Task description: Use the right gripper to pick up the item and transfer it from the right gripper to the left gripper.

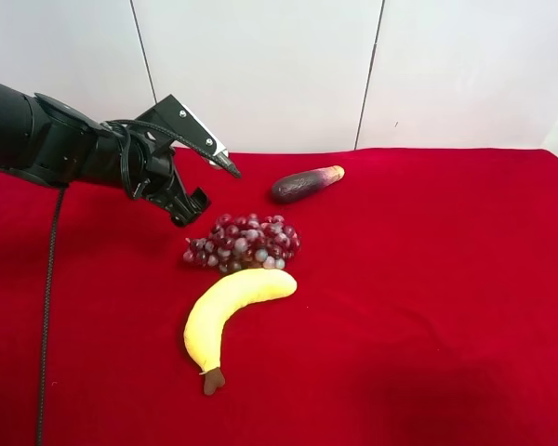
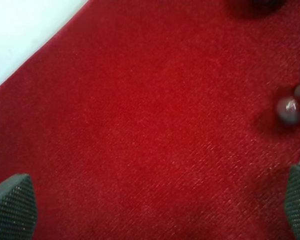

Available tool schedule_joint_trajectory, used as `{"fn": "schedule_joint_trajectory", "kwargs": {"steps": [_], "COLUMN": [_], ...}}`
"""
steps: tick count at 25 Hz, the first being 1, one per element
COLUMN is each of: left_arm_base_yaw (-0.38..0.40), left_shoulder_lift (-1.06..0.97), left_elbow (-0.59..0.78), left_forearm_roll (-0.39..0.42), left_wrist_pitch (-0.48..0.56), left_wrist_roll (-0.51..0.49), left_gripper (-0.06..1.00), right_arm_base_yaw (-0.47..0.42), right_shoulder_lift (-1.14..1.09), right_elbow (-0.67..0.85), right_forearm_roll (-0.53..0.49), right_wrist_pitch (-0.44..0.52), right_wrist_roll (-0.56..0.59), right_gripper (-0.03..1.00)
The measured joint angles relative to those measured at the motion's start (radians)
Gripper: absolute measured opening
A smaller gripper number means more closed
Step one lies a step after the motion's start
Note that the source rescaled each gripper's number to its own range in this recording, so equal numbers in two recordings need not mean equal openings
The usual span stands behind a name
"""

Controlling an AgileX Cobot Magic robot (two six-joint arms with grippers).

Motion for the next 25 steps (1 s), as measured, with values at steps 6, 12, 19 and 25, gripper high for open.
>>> {"fn": "schedule_joint_trajectory", "kwargs": {"steps": [6, 12, 19, 25], "left_arm_base_yaw": [0.000, 0.000, -0.041, -0.154], "left_shoulder_lift": [-0.005, -0.071, -0.225, -0.426], "left_elbow": [0.000, 0.000, 0.102, 0.227], "left_forearm_roll": [-0.026, -0.280, -0.346, -0.349], "left_wrist_pitch": [-0.087, -0.312, -0.426, -0.450], "left_wrist_roll": [-0.003, 0.053, 0.217, 0.085], "left_gripper": [1.00, 1.00, 1.00, 1.00], "right_arm_base_yaw": [0.000, 0.000, 0.000, 0.000], "right_shoulder_lift": [0.000, 0.000, 0.000, 0.000], "right_elbow": [0.000, 0.000, 0.000, 0.000], "right_forearm_roll": [0.000, 0.000, 0.000, 0.000], "right_wrist_pitch": [0.000, 0.000, 0.000, 0.000], "right_wrist_roll": [0.000, 0.000, 0.000, 0.000], "right_gripper": [0.96, 0.96, 0.96, 0.96]}}
